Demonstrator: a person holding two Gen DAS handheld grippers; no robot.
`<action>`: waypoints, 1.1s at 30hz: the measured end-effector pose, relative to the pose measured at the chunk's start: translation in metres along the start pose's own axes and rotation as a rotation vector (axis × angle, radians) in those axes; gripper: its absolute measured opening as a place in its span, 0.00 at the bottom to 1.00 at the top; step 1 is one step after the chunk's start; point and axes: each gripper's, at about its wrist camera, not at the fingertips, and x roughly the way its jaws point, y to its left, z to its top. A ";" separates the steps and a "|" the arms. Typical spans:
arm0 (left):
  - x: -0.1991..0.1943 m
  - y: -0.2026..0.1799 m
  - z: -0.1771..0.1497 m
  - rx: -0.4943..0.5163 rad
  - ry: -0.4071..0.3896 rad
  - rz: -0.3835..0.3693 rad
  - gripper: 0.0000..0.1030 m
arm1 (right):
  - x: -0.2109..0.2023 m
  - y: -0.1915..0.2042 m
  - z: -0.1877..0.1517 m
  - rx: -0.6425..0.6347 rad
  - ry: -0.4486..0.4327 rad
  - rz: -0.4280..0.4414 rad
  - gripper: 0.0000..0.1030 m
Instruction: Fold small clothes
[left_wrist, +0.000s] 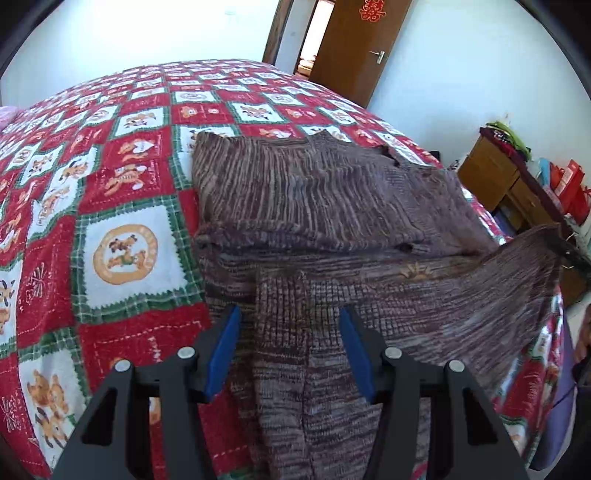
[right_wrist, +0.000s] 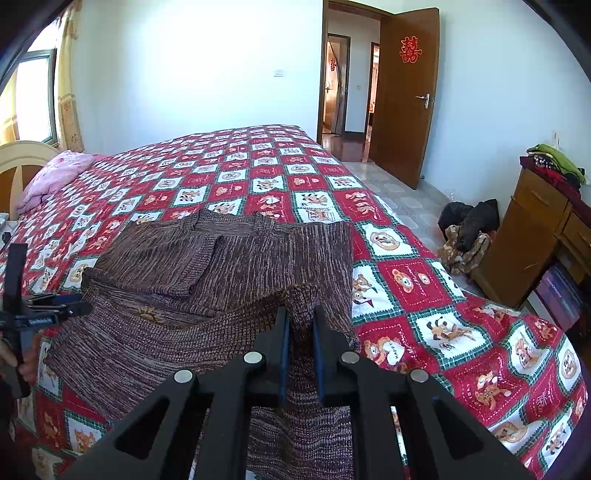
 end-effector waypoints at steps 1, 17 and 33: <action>0.000 -0.001 0.000 -0.002 -0.004 0.003 0.55 | 0.000 0.000 0.000 0.000 0.001 0.000 0.11; 0.003 -0.014 -0.003 0.007 -0.020 0.039 0.11 | 0.001 -0.007 -0.010 0.050 0.021 0.014 0.11; -0.053 -0.005 0.037 -0.093 -0.182 -0.011 0.09 | -0.009 -0.003 0.022 0.017 -0.063 -0.002 0.11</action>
